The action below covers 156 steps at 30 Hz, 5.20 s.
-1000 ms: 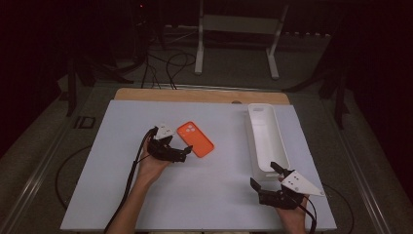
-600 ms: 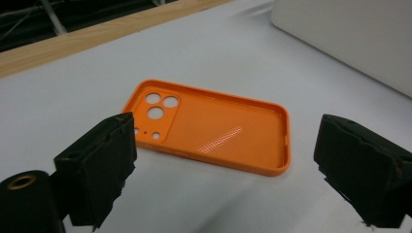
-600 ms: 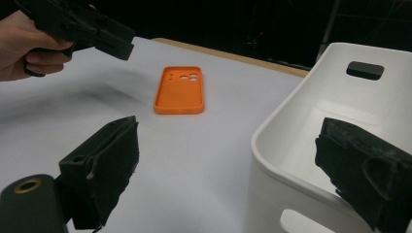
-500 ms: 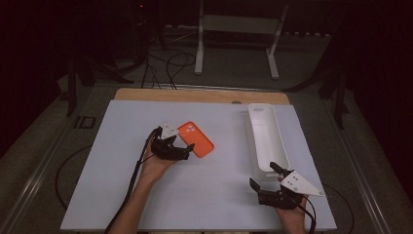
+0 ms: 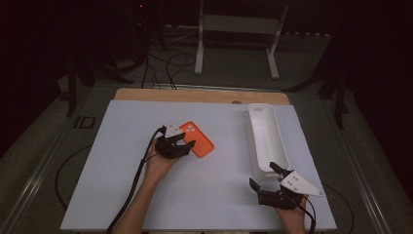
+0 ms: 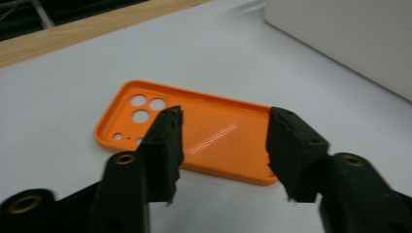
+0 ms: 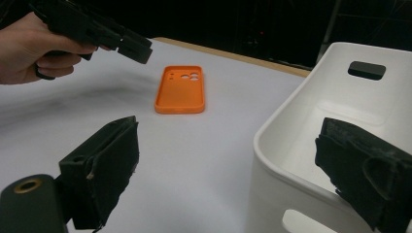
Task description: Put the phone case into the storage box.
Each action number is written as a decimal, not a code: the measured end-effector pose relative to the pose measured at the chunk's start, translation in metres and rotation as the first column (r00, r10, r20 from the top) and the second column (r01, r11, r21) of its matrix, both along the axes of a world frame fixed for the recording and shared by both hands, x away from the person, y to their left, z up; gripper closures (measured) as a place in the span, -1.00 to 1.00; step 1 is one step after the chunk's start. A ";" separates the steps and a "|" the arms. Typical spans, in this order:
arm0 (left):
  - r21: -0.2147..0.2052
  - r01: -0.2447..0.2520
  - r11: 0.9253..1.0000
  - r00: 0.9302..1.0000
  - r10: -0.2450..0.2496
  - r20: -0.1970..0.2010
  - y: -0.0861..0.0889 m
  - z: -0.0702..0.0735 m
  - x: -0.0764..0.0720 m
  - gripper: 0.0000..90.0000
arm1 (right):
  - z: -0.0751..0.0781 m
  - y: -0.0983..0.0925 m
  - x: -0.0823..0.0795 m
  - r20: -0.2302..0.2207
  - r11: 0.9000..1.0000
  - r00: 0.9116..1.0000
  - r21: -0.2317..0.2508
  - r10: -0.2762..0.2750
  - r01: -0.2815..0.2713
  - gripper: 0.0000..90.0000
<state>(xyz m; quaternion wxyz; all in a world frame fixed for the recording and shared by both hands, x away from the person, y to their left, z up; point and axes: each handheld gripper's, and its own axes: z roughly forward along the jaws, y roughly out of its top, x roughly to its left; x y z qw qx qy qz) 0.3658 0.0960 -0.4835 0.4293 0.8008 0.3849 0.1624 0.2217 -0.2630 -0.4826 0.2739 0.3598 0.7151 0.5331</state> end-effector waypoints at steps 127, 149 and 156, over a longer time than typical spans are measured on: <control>0.207 -0.121 0.971 0.981 0.149 -0.123 0.038 -0.033 0.001 1.00 | -0.001 -0.001 0.002 -0.001 1.000 1.000 -0.007 -0.005 0.005 -0.80; 0.238 -0.168 0.957 0.972 0.200 -0.119 0.079 -0.032 -0.010 1.00 | -0.002 0.001 0.004 -0.006 1.000 1.000 -0.007 -0.005 0.005 -0.80; 0.234 -0.186 0.954 0.968 0.219 -0.124 0.091 -0.032 -0.014 1.00 | -0.002 0.002 0.005 -0.007 1.000 1.000 -0.008 -0.004 0.004 -0.81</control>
